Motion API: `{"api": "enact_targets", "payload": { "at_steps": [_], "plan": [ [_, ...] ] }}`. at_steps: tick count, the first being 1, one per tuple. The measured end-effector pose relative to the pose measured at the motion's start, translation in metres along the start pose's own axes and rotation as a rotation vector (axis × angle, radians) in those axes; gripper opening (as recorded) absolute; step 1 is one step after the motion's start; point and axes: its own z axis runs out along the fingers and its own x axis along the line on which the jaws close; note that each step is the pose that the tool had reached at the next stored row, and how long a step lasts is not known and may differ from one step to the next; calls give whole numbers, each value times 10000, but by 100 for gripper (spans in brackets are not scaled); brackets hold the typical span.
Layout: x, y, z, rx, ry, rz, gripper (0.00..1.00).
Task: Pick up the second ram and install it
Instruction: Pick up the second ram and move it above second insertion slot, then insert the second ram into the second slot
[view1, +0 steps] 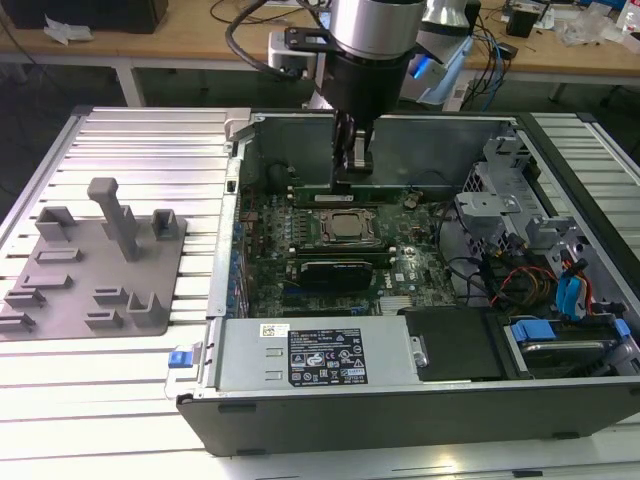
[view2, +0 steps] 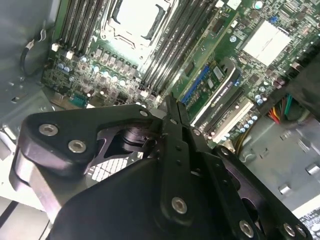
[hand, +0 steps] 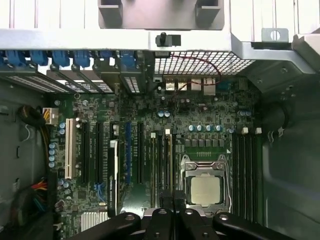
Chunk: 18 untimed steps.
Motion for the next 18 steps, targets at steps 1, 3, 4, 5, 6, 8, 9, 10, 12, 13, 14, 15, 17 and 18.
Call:
{"api": "enact_targets", "payload": {
  "at_steps": [1, 3, 4, 5, 6, 8, 9, 10, 12, 13, 14, 15, 17, 18],
  "plan": [
    [-4, -5, 53, 0, 0, 0, 9],
    [-3, -9, 113, 0, 9, 1, 9],
    [-2, -9, 113, -1, 10, 1, 9],
    [-2, -9, 113, 0, 10, 1, 9],
    [-2, -9, 115, 0, 9, 1, 9],
    [-2, -9, 116, 0, 9, 1, 9],
    [-2, -9, 116, 0, 9, 1, 9],
    [-2, -9, 117, 0, 9, 1, 9],
    [-2, -9, 117, 0, 9, 1, 9],
    [-2, -9, 118, 0, 9, 1, 9],
    [-2, -9, 118, 0, 9, 1, 9],
    [-2, -9, 118, 0, 9, 1, 9],
    [6, -9, 122, 2, 6, 2, 9],
    [15, -9, 124, 0, 8, 1, 9]
  ]
}}
